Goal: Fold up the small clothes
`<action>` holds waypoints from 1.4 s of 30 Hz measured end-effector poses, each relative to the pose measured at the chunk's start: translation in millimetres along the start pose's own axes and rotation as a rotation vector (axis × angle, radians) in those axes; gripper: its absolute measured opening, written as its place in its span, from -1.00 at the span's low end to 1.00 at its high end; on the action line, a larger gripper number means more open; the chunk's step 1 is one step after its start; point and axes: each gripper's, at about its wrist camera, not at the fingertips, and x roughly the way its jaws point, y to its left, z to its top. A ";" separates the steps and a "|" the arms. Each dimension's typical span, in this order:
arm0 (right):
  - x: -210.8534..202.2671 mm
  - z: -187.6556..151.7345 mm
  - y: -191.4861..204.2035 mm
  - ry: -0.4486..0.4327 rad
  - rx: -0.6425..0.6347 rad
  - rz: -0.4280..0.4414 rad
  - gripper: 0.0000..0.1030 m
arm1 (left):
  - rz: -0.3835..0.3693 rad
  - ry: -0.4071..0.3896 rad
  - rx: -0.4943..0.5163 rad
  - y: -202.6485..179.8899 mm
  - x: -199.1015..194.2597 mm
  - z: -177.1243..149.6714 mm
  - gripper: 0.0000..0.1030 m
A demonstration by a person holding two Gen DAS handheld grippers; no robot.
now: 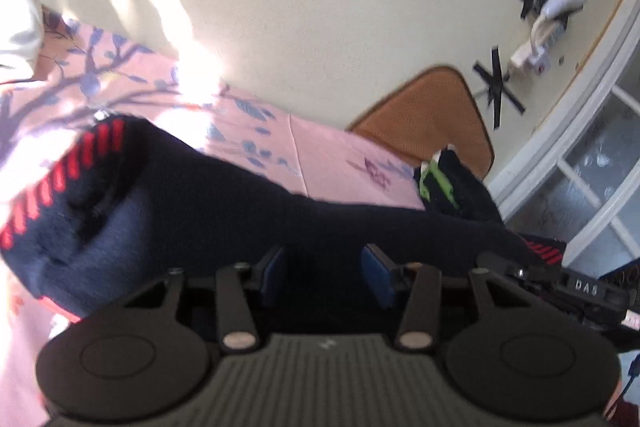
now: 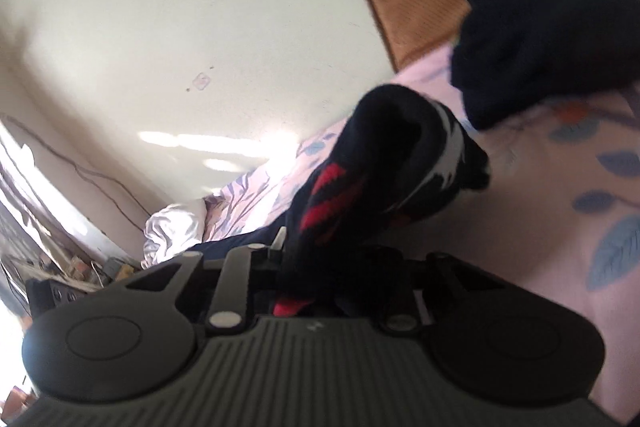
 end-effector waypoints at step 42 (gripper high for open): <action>98.4 -71.1 105.5 0.162 -0.276 0.214 -0.93 | 0.388 -0.106 0.168 55.2 -30.6 -6.4 1.00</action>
